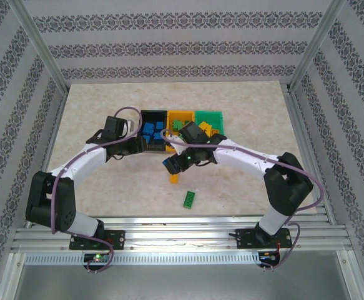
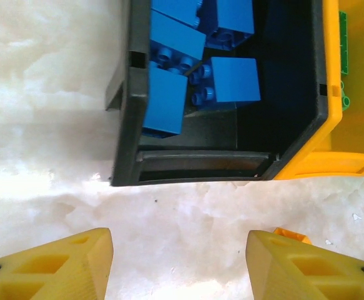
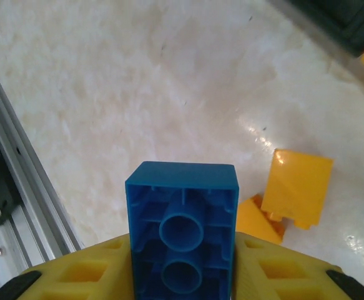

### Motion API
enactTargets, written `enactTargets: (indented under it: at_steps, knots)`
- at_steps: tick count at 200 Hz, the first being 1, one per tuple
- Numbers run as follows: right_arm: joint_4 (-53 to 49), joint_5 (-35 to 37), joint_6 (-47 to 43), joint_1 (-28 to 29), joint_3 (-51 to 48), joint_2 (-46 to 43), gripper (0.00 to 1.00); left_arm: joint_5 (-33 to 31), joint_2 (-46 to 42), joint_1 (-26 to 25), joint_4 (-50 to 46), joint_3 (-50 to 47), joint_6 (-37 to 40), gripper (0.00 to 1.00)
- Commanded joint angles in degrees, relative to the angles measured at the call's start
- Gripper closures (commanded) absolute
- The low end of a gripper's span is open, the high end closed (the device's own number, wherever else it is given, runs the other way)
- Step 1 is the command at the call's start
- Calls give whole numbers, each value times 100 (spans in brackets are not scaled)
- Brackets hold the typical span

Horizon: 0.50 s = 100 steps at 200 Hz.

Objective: Sort the legos into containers by color
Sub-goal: Place the lego in the container.

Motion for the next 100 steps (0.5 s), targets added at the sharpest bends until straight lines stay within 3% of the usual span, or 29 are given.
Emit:
enactTargets:
  at_steps: [1,31,58,100]
  knots:
    - [425,-173,526,-49,419,144,62,-10,-233,185,215,-173,-110,42]
    - [680,443,1091,-120,1384,857,61,205,-357,388,309,-363,-228,42]
    - [214,1197,1346,-184,2768,1855,60,240,-516,434,179,-418,-148,41]
    - [9,1193,1548,-402,4287,3024,53,393,-706,438,21,-448,-44,41]
